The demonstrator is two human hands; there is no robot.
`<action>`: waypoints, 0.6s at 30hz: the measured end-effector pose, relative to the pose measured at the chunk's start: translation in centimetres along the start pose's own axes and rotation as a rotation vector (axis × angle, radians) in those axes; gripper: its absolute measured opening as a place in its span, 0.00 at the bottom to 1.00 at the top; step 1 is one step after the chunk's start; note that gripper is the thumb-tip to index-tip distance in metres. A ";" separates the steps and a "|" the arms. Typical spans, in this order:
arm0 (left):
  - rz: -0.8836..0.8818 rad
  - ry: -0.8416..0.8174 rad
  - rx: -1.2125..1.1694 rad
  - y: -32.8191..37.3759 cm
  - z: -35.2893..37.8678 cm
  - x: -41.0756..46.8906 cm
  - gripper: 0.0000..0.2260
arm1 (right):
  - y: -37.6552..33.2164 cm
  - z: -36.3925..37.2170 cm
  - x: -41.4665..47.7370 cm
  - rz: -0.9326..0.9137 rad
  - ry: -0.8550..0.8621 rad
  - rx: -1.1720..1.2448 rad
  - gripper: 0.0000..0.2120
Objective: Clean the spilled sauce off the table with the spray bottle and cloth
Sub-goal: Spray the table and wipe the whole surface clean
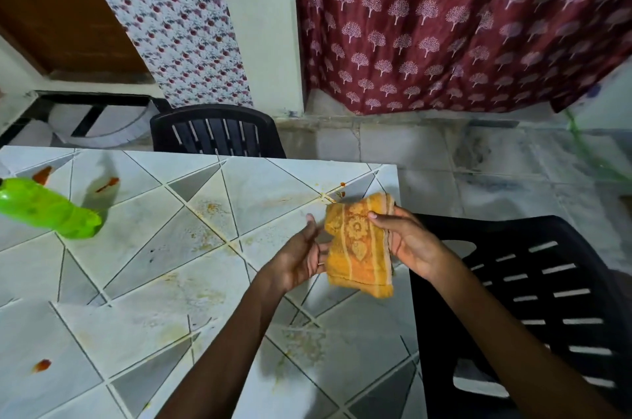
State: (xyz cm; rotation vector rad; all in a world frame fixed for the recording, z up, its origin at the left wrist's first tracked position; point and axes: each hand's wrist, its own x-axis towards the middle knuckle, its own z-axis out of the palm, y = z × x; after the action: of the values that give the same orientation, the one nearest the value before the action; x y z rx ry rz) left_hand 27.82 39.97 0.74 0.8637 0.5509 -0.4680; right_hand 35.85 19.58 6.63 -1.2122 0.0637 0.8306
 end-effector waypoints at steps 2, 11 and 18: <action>0.108 0.048 0.108 0.6 0.0 -0.3 0.24 | 0.4 -0.6 0.0 0.008 0.029 0.008 0.20; 0.353 0.157 0.248 3.0 2.0 -0.8 0.17 | 1.7 -3.4 -0.3 0.009 0.249 -0.201 0.26; 0.594 0.237 0.773 3.0 4.0 0.4 0.14 | 1.4 -4.8 0.9 -0.132 0.386 -0.463 0.31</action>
State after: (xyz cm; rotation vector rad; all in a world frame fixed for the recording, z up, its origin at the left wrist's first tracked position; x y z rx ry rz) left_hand 30.97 38.33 4.32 1.7721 0.2898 -0.0096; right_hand 37.48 16.18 3.26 -1.7842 0.1074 0.4965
